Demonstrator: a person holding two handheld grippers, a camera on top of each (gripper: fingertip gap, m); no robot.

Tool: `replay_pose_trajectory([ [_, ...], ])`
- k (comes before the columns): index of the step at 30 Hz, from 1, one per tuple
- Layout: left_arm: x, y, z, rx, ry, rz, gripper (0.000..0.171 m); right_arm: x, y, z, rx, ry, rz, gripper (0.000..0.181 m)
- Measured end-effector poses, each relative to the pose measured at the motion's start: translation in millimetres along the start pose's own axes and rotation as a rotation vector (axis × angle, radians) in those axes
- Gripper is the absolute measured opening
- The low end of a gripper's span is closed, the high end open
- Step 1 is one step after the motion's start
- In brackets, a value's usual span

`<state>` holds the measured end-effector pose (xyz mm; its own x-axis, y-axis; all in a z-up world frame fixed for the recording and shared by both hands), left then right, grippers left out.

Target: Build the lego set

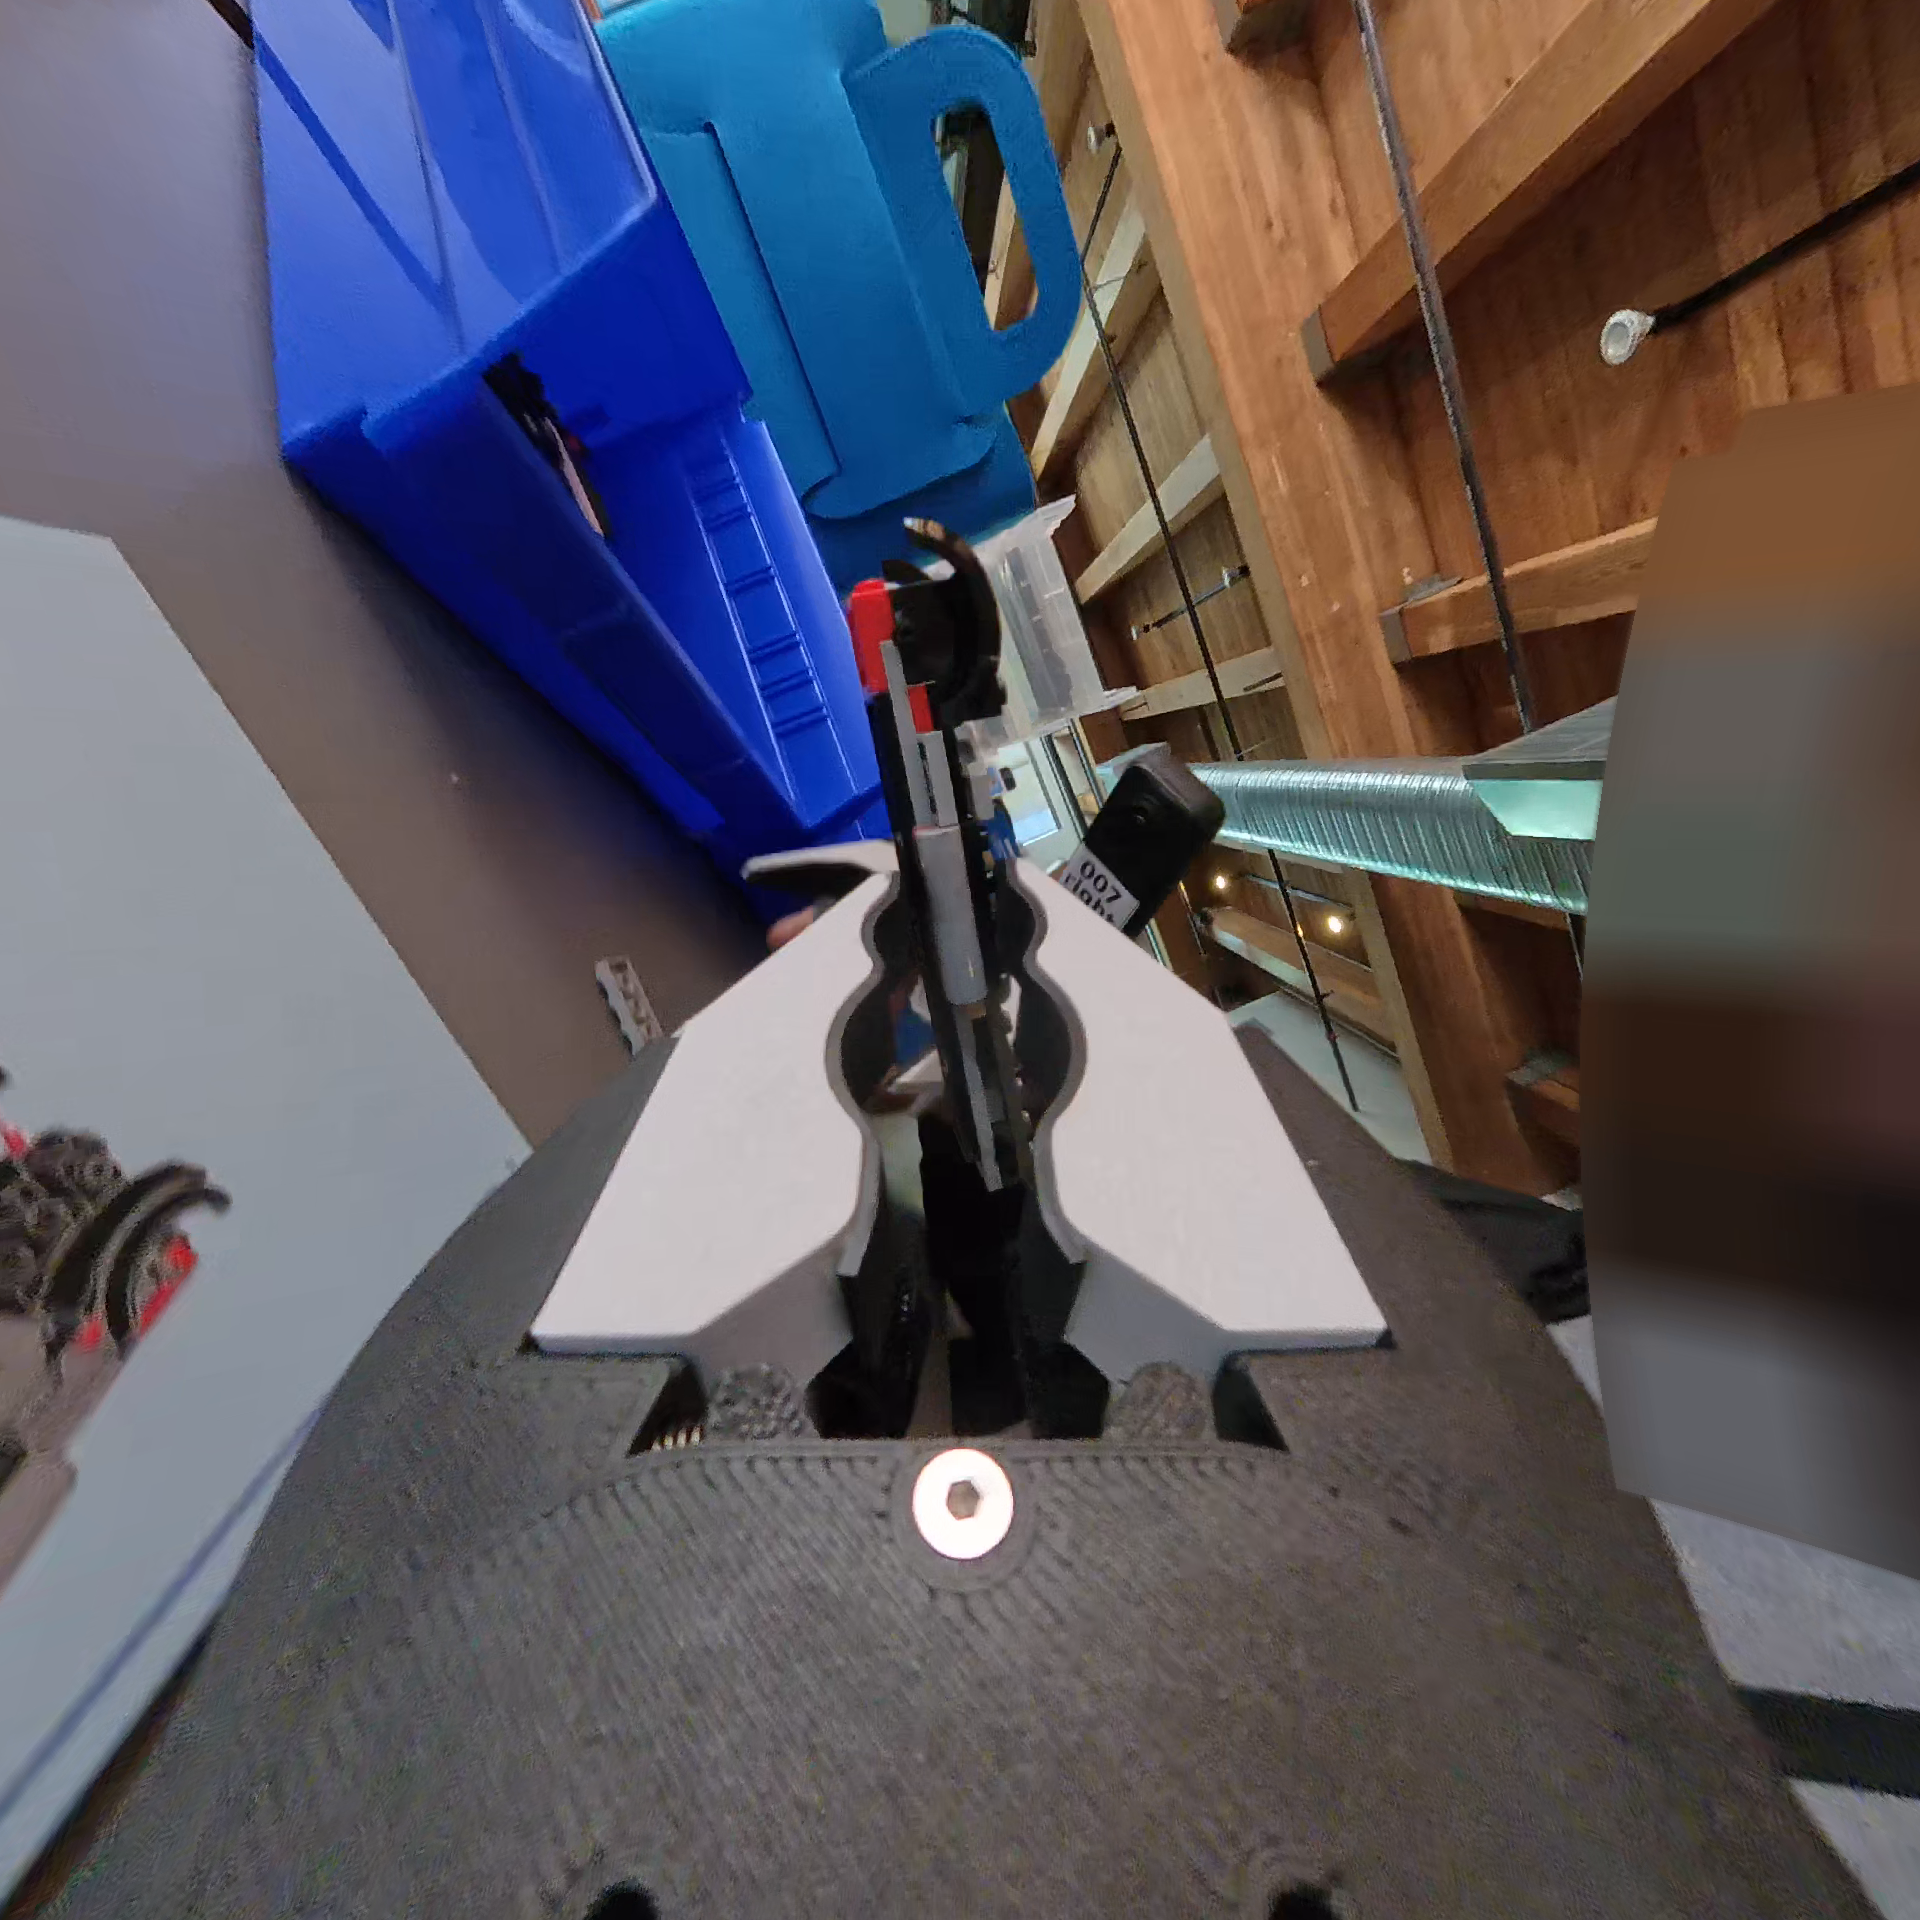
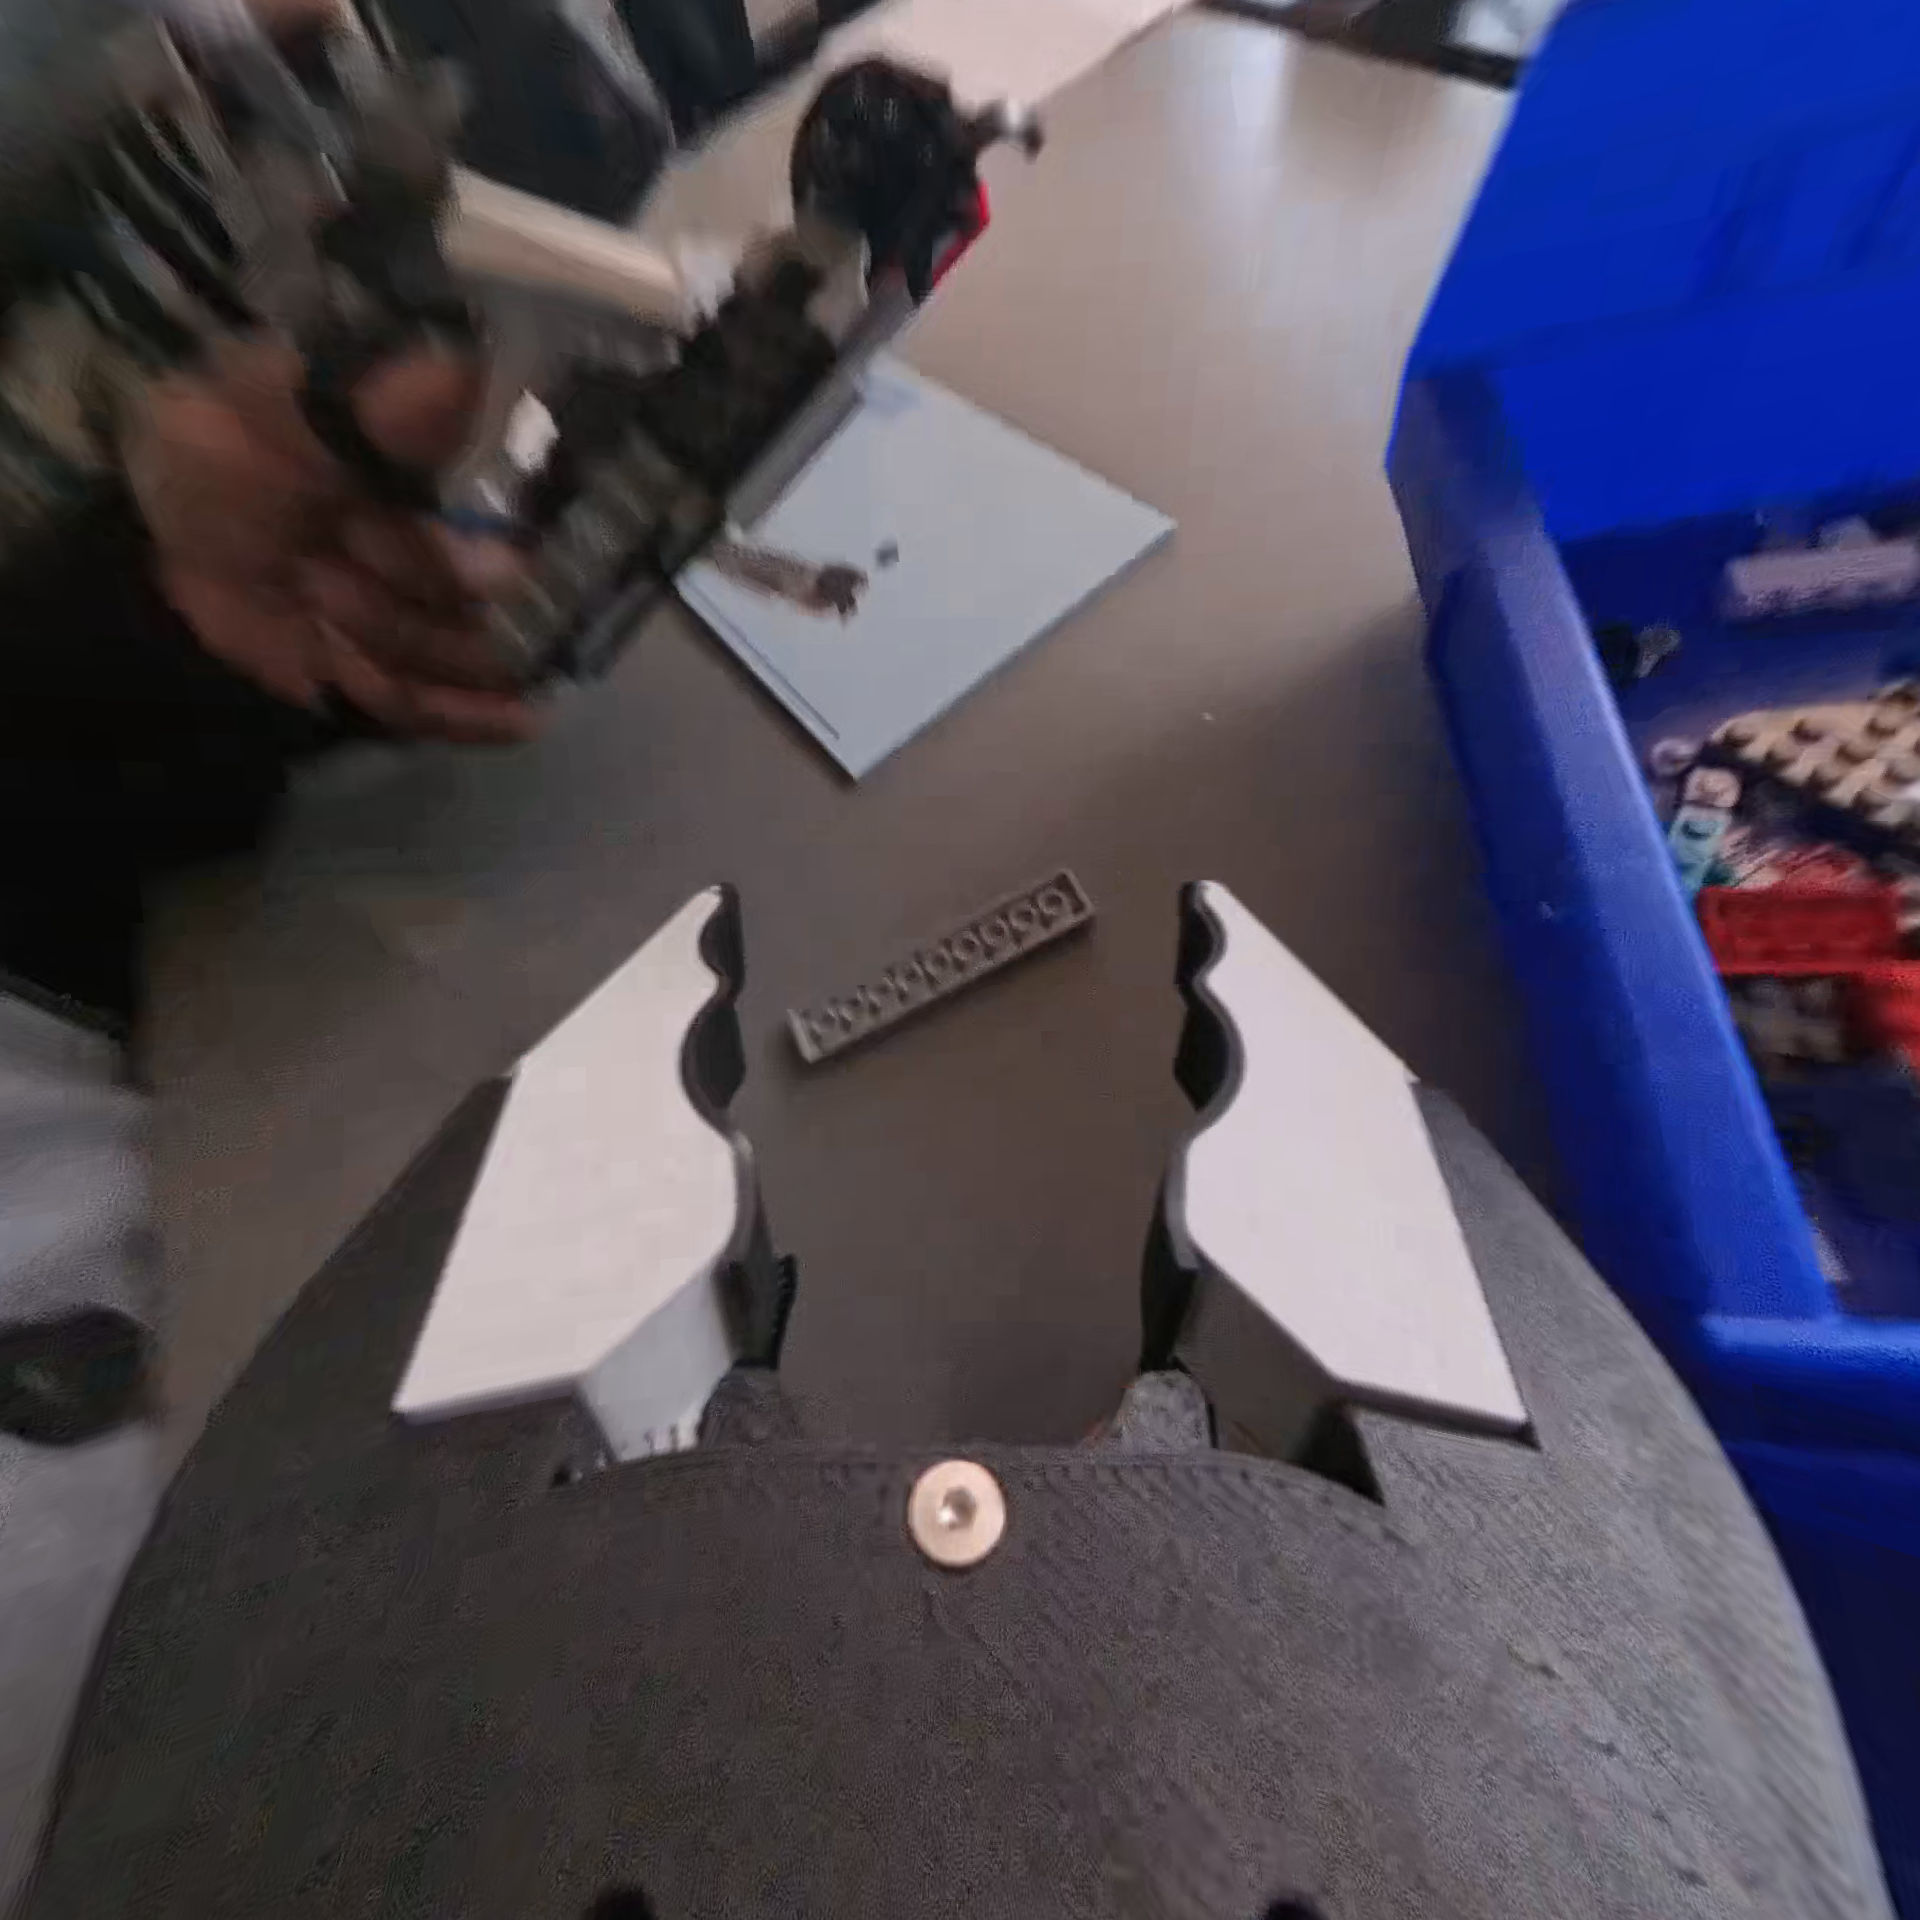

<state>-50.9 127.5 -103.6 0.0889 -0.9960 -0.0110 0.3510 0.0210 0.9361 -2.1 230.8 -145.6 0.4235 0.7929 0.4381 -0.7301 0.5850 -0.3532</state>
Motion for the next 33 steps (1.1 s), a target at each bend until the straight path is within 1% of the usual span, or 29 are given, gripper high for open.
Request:
replay_pose_trajectory([
  [2, 10, 6, -9, -0.005, -0.003, -0.009, 0.015, -6, 3, -10, 0.146, -0.128, -0.04, 0.104],
  [5, 24, 13, -22, -0.022, 0.014, -0.017, 0.016, -20, 3, -21, 0.256, -0.253, 0.018, 0.118],
  [9, 42, 12, -36, -0.011, 0.049, -0.001, 0.016, -34, -2, -38, 0.333, -0.358, 0.103, 0.116],
  [11, 46, 9, -40, -0.007, 0.067, 0.021, 0.016, -38, -1, -43, 0.348, -0.382, 0.105, 0.106],
  [12, 47, 8, -41, -0.008, 0.074, 0.033, 0.016, -38, -3, -42, 0.36, -0.373, 0.112, 0.093],
  [13, 47, 6, -41, -0.01, 0.082, 0.043, 0.016, -38, -5, -41, 0.374, -0.365, 0.118, 0.088],
  [15, 43, 6, -40, -0.018, 0.088, 0.053, 0.016, -37, -11, -38, 0.394, -0.33, 0.147, 0.088],
  [18, 31, 6, -31, -0.06, 0.08, 0.086, 0.015, -23, -29, -7, 0.419, -0.131, 0.204, 0.088],
  [21, 11, 6, -8, -0.117, 0.075, 0.121, 0.015, 4, -50, 32, 0.51, 0.083, 0.231, 0.088],
  [24, -14, 10, 25, -0.192, 0.062, 0.12, 0.015, 28, -64, 55, 0.557, 0.255, 0.243, 0.089],
  [25, -22, 11, 34, -0.209, 0.06, 0.108, 0.015, 33, -64, 59, 0.55, 0.291, 0.243, 0.09],
  [27, -35, 9, 45, -0.246, 0.045, 0.092, 0.015, 39, -57, 62, 0.513, 0.305, 0.222, 0.091],
  [28, -38, 5, 46, -0.241, 0.034, 0.09, 0.015, 39, -52, 60, 0.495, 0.29, 0.213, 0.092],
  [29, -39, 1, 43, -0.225, 0.022, 0.083, 0.015, 38, -48, 58, 0.479, 0.268, 0.208, 0.093],
  [31, -37, -15, 36, -0.178, 0.01, 0.115, 0.015, 38, -42, 51, 0.446, 0.213, 0.211, 0.09],
  [33, -35, -22, 30, -0.115, -0.005, 0.101, 0.015, 37, -37, 41, 0.415, 0.14, 0.219, 0.088],
])
Point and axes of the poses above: each gripper's, where its closed fingertips meet, x back along the fingers, z out of its top, y = z × x across the jaws, the point moved 2 cm from there along x, back along the fingers, and after that the axes turned 11 degrees about z, right-handed, at the moved point
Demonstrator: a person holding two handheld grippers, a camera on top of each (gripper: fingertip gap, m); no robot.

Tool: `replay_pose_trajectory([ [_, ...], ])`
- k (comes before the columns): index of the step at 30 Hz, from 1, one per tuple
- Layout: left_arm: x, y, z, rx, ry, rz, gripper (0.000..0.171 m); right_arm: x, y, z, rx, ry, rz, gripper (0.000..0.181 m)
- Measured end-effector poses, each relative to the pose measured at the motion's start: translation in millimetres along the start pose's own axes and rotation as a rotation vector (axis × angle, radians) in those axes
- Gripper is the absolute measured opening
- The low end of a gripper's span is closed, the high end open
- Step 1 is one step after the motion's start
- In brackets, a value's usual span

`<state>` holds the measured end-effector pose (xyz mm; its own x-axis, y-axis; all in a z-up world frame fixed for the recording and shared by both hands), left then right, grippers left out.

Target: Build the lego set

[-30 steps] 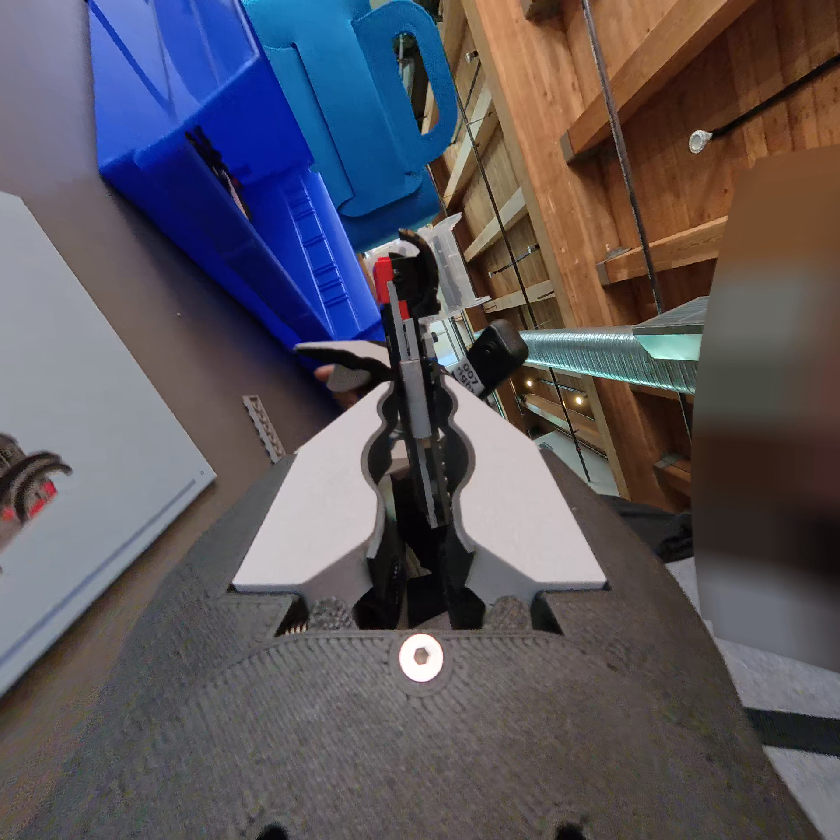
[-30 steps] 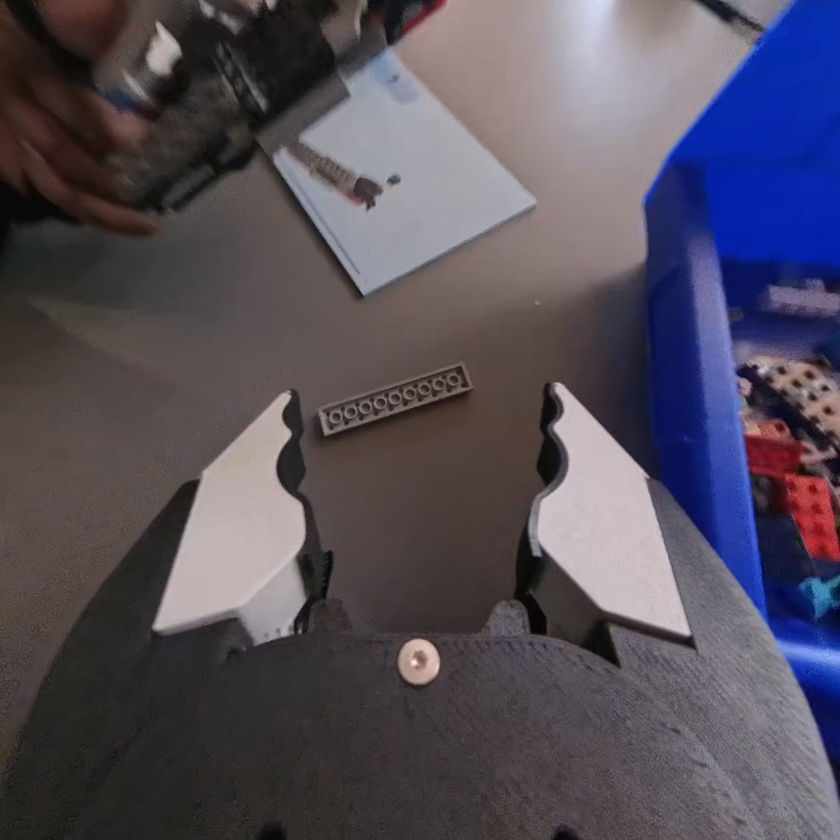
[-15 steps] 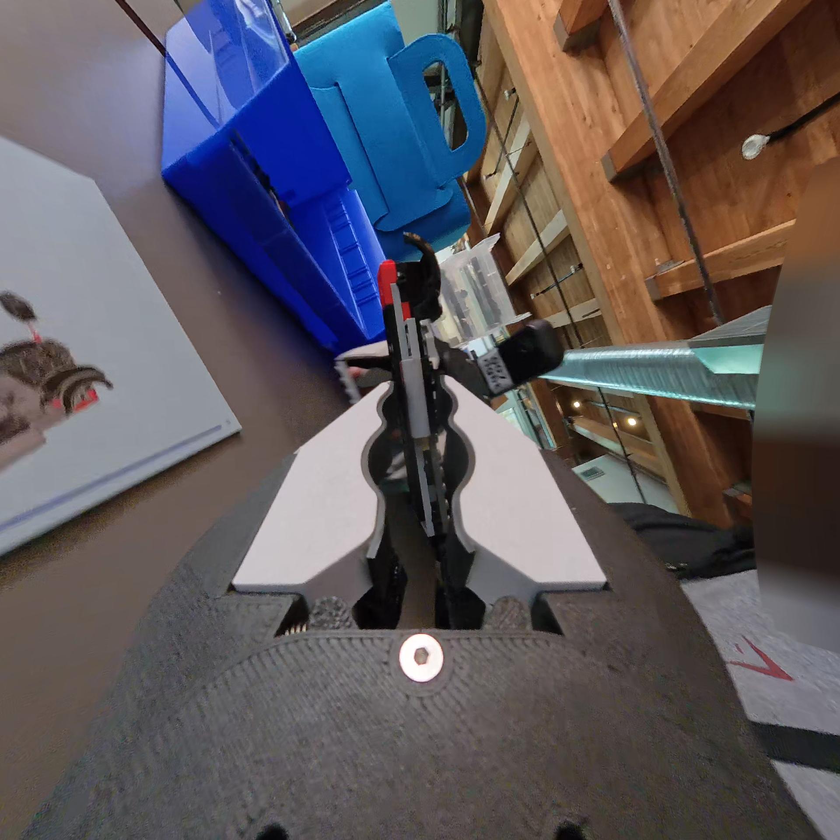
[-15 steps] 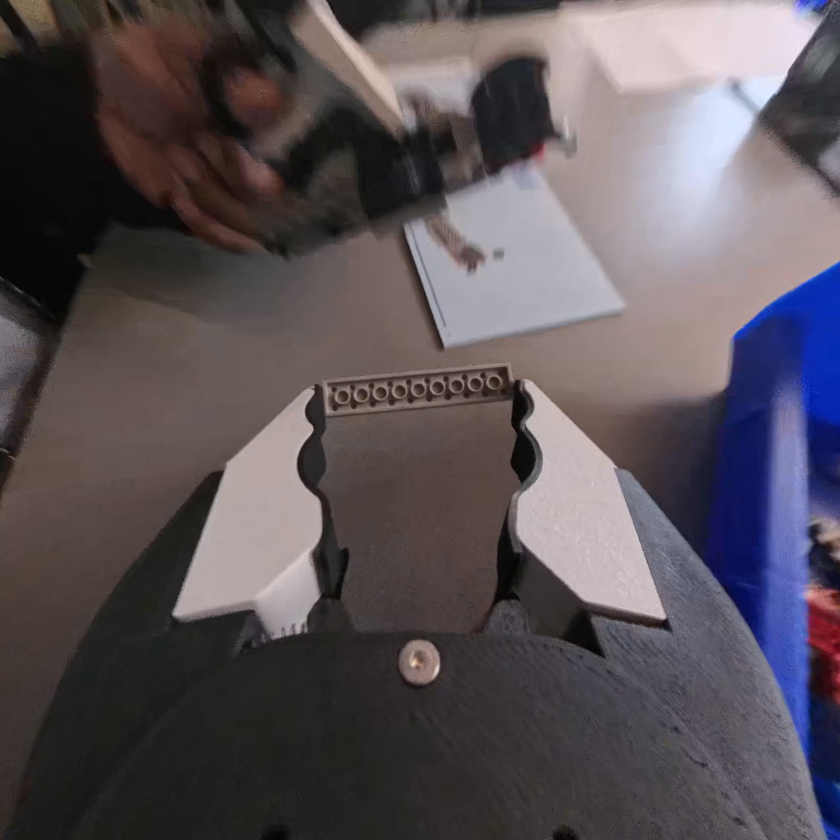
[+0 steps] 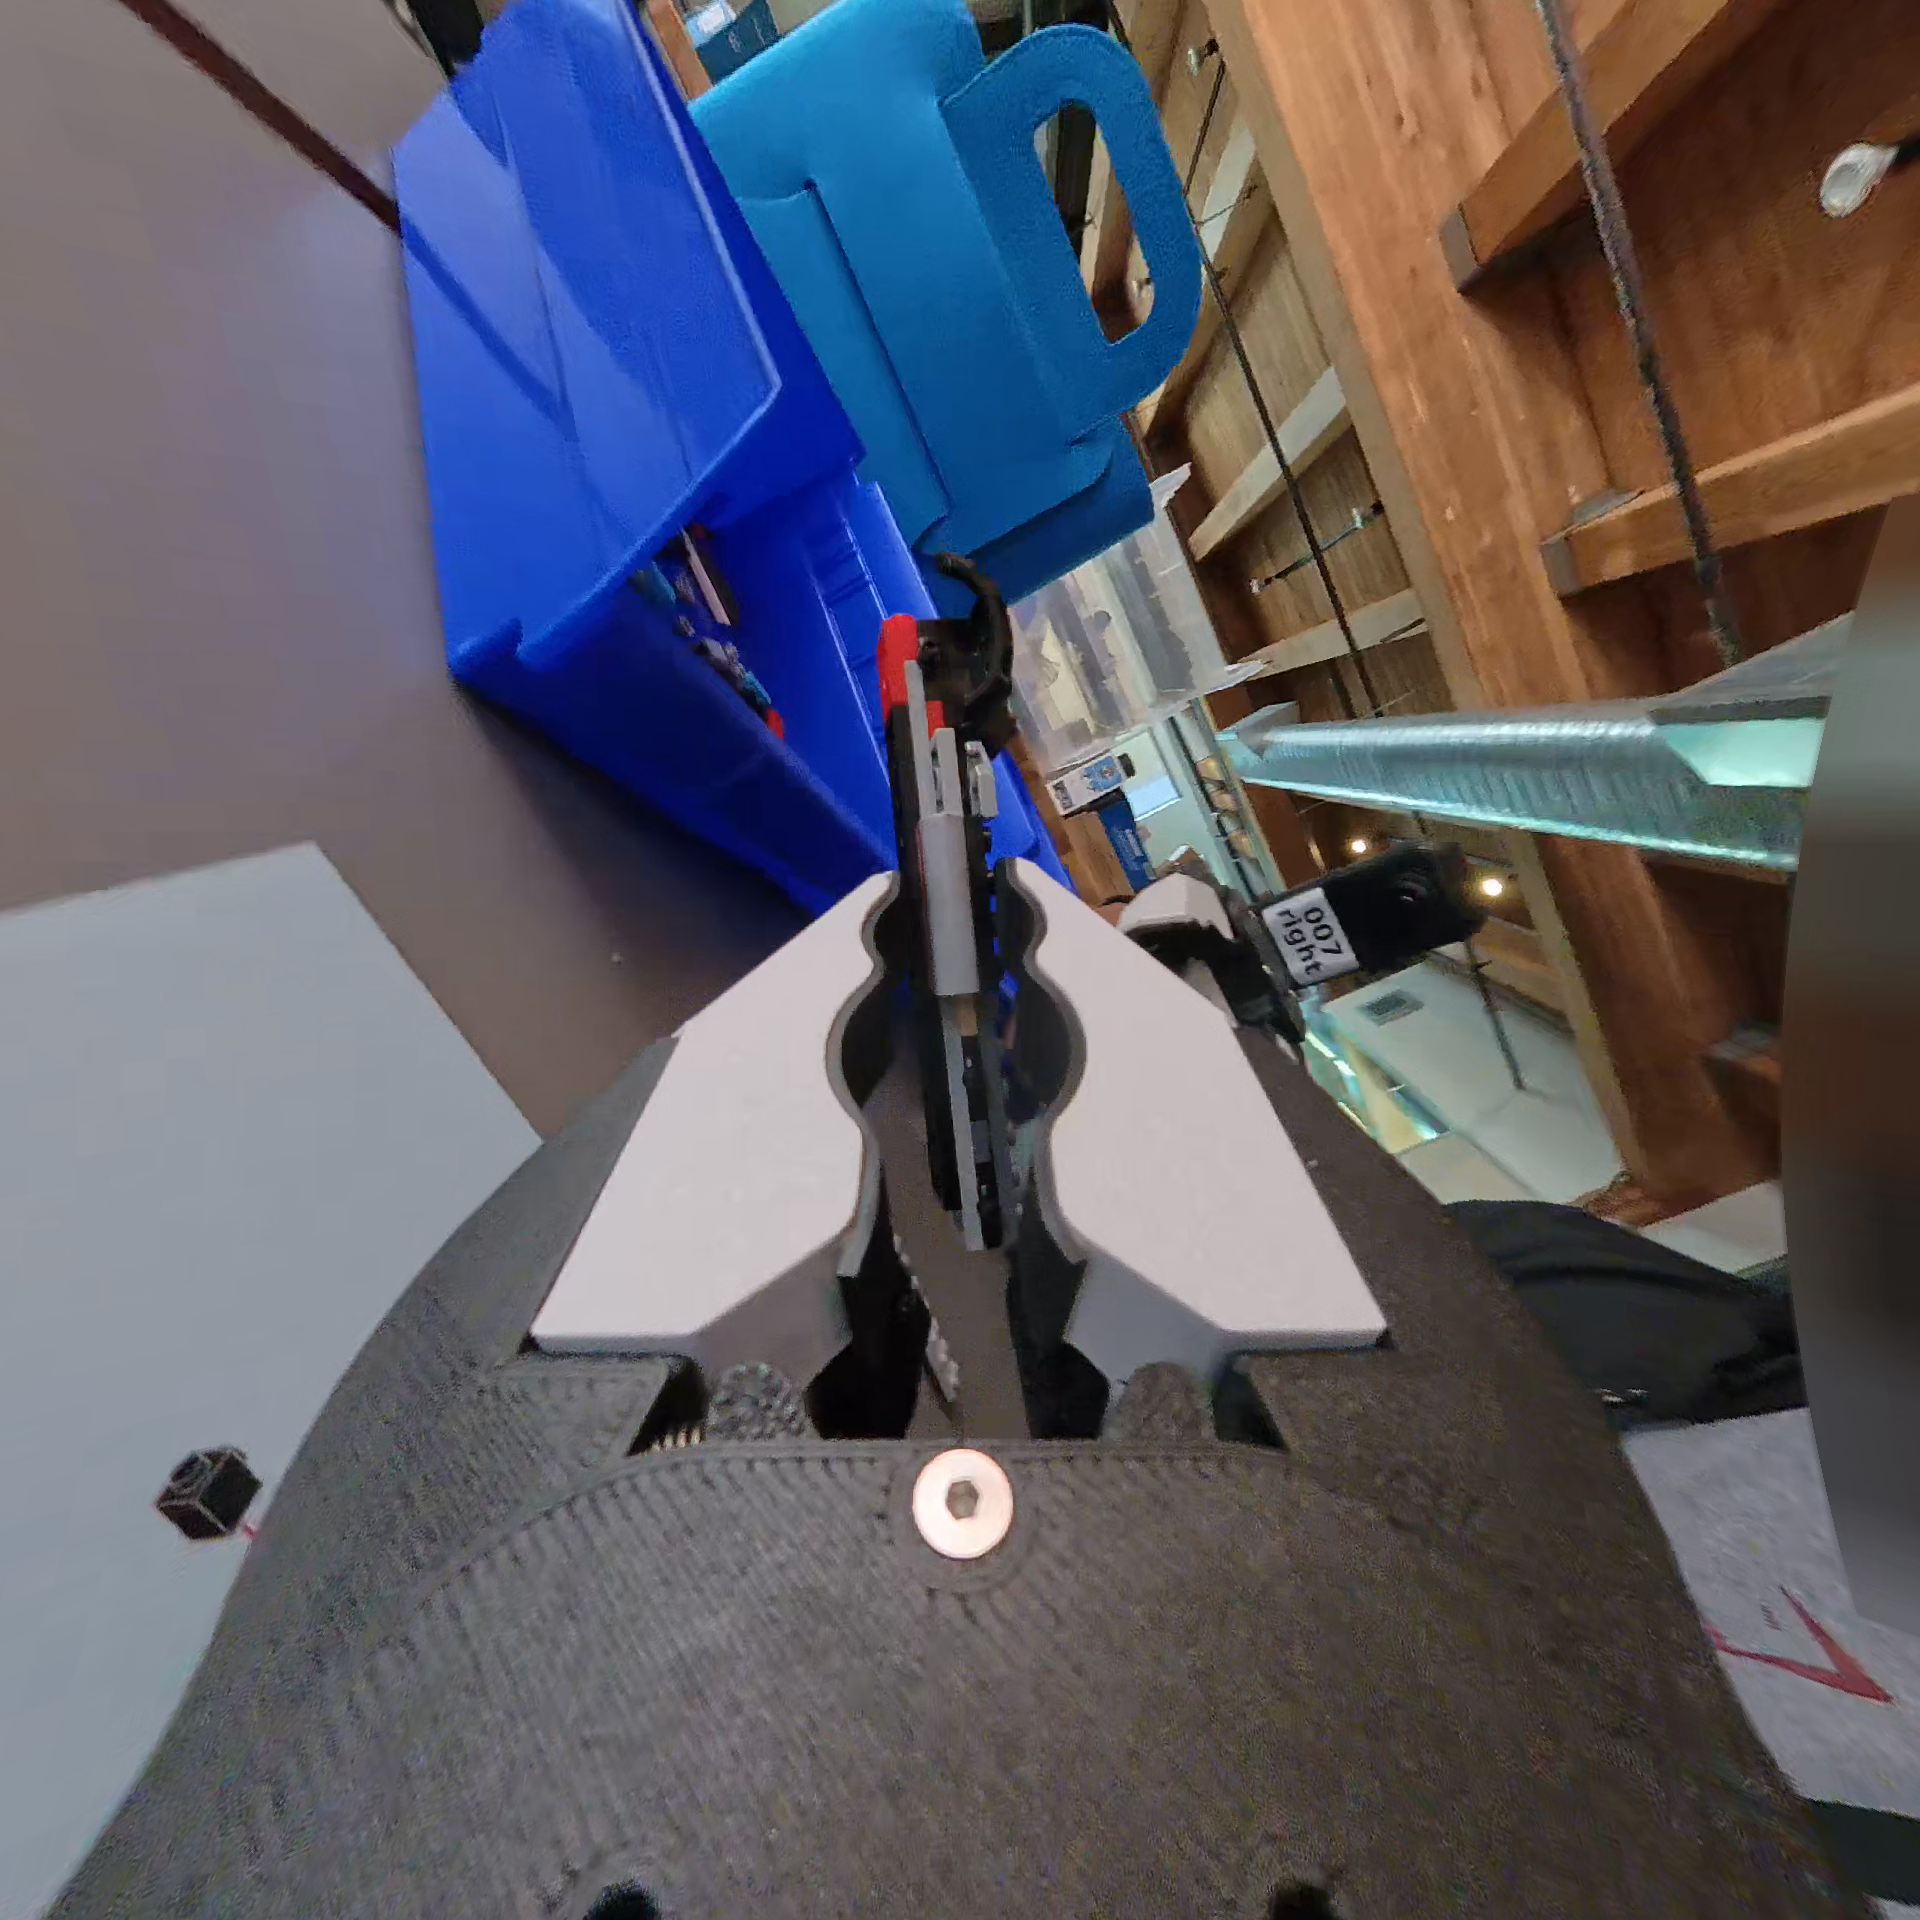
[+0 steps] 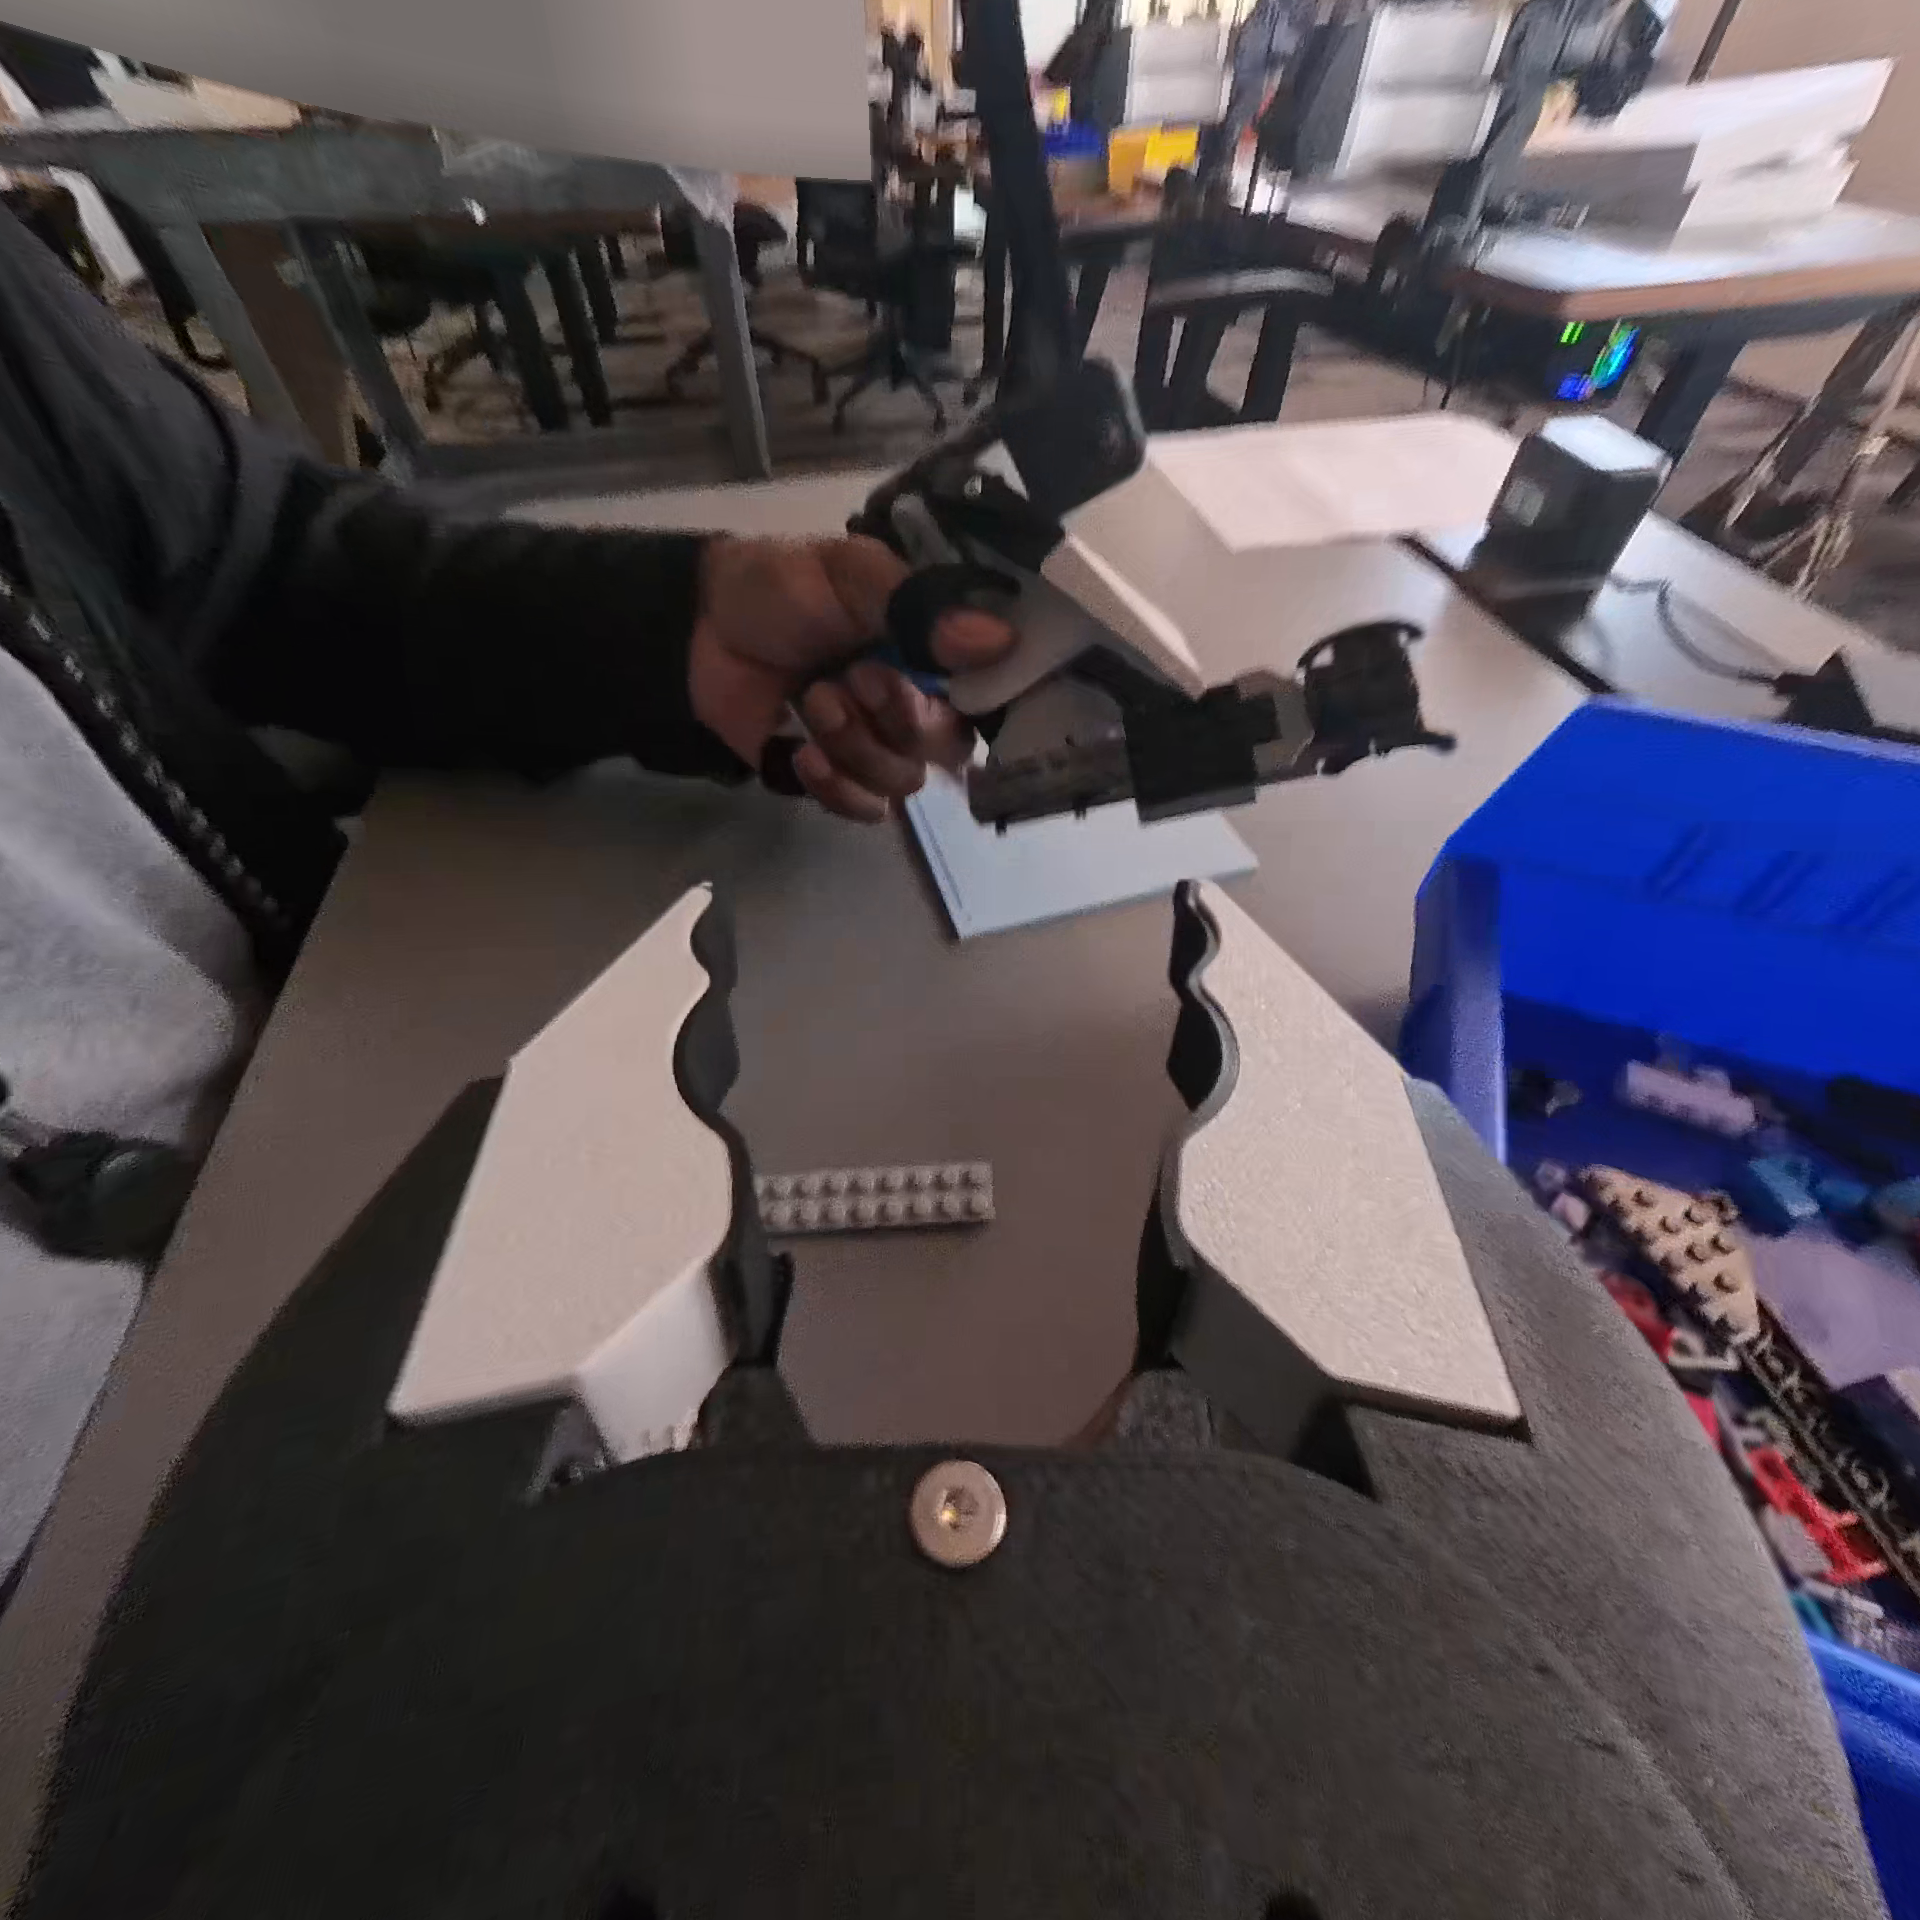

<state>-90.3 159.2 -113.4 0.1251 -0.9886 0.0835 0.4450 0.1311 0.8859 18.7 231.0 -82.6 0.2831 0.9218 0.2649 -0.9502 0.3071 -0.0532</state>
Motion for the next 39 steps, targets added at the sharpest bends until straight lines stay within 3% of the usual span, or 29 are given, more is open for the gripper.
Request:
replay_pose_trajectory([
  [6, 1, 7, -4, 0.043, -0.004, -0.033, 0.015, -11, -20, -51, -0.087, -0.302, 0.097, 0.09],
  [10, 3, 3, -6, 0.141, 0.01, -0.044, 0.016, -22, -25, -93, -0.116, -0.473, 0.1, 0.101],
  [14, 2, 0, -16, 0.231, -0.01, -0.027, 0.015, -28, -21, -110, -0.116, -0.535, 0.061, 0.103],
  [17, 0, 0, -23, 0.268, -0.027, -0.017, 0.016, -28, -19, -110, -0.082, -0.548, 0.038, 0.089],
  [24, 0, -9, -27, 0.38, 0.0, -0.025, 0.015, -32, -15, -95, -0.128, -0.448, 0.054, 0.085],
  [31, -4, -4, -38, 0.403, -0.025, -0.038, 0.016, -27, 15, -2, -0.06, -0.153, -0.075, 0.085],
  [34, -4, -2, -39, 0.41, -0.025, -0.054, 0.015, -36, 23, 18, -0.014, -0.214, -0.066, 0.085],
  [39, -1, 0, -35, 0.406, -0.013, -0.066, 0.016, -65, 29, 7, 0.009, -0.395, -0.033, 0.085],
])
Point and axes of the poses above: each gripper's, where its closed fingertips meet, x back along the fingers, z out of its top, y = z × x across the jaws, the point moved 2 cm from there along x, back along the fingers, and after that the axes turned 11 degrees about z, right-handed, at the moved point
